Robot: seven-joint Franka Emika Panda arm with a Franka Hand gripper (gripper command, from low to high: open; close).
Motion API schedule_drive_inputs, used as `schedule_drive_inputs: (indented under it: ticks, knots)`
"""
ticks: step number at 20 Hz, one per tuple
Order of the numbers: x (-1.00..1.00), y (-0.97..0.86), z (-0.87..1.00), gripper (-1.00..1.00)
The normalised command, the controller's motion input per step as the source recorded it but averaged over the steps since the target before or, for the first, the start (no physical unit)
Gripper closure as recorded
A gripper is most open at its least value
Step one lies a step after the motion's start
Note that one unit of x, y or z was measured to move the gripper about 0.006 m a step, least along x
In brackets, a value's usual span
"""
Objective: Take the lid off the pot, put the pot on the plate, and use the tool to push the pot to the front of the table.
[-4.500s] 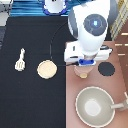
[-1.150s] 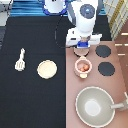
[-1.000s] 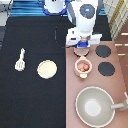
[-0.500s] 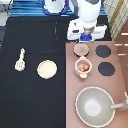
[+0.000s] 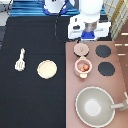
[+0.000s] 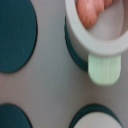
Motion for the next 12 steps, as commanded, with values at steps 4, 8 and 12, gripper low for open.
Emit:
schedule_drive_inputs:
  ticks: [4, 8, 12]
  knots:
    - [0.79, -0.26, 0.84, -1.00]
    - [0.80, -0.38, 0.57, -1.00]
    - [0.75, -0.49, 0.02, -1.00]
